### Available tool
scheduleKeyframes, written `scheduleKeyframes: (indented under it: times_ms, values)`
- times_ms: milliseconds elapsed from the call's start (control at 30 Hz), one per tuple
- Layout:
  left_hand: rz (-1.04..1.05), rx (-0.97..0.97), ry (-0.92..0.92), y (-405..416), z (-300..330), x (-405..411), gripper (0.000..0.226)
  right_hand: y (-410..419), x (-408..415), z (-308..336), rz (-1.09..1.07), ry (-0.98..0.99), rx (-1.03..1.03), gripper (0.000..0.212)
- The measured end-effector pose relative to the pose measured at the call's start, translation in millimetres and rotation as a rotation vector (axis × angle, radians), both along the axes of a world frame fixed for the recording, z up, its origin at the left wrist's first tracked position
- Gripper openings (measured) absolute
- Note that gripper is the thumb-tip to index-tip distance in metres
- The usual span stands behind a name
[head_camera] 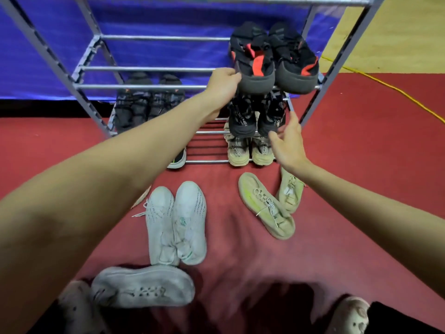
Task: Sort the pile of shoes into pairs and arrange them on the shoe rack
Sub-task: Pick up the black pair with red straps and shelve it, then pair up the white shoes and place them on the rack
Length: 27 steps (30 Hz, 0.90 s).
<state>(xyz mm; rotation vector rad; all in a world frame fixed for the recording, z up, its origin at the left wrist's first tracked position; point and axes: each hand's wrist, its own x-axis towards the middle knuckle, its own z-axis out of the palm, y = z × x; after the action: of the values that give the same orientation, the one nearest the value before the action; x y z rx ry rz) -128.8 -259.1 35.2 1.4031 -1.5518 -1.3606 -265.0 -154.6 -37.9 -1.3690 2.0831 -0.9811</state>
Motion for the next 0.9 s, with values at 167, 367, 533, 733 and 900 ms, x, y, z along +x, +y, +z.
scheduleKeyframes:
  times_ms: [167,367,533,733,900]
  values:
    - [-0.030,-0.083,-0.154,49,-42,60,0.028,29,41,-37,0.136,-0.036,0.127,0.060]
    - [0.028,0.171,-0.328,129,-125,162,0.023,70,89,-93,0.255,-0.049,0.295,0.064]
    - [-0.164,0.333,-0.649,196,-177,244,0.027,117,133,-135,0.417,0.003,0.525,0.058]
    - [-0.540,0.309,-1.025,220,-203,282,0.062,161,182,-158,0.652,0.096,0.710,0.058]
    - [-0.611,0.393,-1.058,228,-233,296,0.063,181,203,-175,0.667,0.161,0.817,0.045]
